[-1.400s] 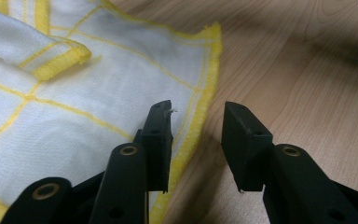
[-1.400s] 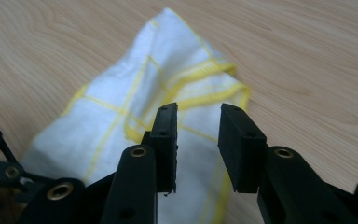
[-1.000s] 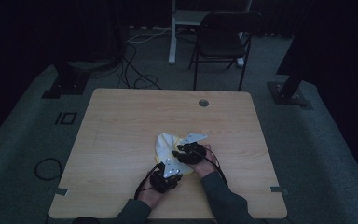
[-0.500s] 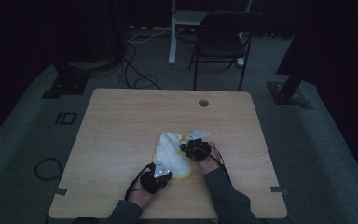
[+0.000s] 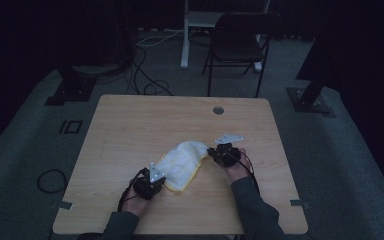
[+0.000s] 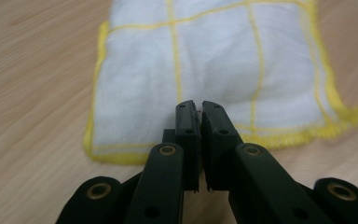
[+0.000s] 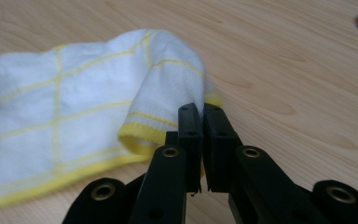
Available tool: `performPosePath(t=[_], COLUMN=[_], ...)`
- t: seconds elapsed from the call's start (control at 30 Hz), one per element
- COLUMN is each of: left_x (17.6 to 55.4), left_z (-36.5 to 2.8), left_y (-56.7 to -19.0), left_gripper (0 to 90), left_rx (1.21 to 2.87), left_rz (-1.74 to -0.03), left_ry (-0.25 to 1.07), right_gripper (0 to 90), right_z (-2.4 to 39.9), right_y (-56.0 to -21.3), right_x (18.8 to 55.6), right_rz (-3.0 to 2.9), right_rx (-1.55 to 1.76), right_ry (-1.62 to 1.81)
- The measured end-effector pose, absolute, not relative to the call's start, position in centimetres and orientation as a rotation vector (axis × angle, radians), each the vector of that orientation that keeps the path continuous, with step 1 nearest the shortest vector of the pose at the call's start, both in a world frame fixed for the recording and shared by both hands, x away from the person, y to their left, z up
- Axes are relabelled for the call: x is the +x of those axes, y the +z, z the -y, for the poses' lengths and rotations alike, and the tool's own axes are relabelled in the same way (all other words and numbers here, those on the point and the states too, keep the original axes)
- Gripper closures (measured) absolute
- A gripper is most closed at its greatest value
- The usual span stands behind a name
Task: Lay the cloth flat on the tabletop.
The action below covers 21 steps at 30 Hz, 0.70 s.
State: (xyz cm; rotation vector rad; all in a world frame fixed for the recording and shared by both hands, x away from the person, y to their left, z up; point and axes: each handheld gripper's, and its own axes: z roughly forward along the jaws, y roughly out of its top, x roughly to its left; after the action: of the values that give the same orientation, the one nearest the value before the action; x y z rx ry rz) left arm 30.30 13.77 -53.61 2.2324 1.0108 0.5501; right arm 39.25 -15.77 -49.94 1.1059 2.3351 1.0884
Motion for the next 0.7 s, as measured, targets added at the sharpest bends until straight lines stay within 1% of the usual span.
performPosePath(t=[0.2, 0.27, 0.33, 0.5, 0.7], left_x=[30.6, 30.6, 30.4, 30.2, 30.7], left_z=[-13.9, -13.9, -13.7, -11.8, -8.1], left_y=[-53.5, -53.4, -53.0, -52.1, -51.9], left_gripper=[84.8, 82.2, 77.6, 68.0, 63.6], left_rx=[2.232, 2.22, 2.196, 2.18, 2.228], left_rz=[-1.044, -1.055, -1.036, -0.917, -0.766], left_ry=[0.568, 0.563, 0.54, 0.505, 0.484], right_gripper=[87.4, 87.4, 87.4, 87.4, 87.3], right_z=[17.1, 17.2, 17.2, 17.0, 17.0], right_y=[-50.0, -50.0, -50.0, -50.1, -50.1], right_x=[39.6, 39.6, 39.6, 39.7, 39.7], right_rz=[-2.307, -2.301, -2.303, -2.304, -2.307], right_rx=[1.148, 1.159, 1.154, 1.156, 1.156], right_ry=[1.067, 1.072, 1.072, 1.072, 1.071])
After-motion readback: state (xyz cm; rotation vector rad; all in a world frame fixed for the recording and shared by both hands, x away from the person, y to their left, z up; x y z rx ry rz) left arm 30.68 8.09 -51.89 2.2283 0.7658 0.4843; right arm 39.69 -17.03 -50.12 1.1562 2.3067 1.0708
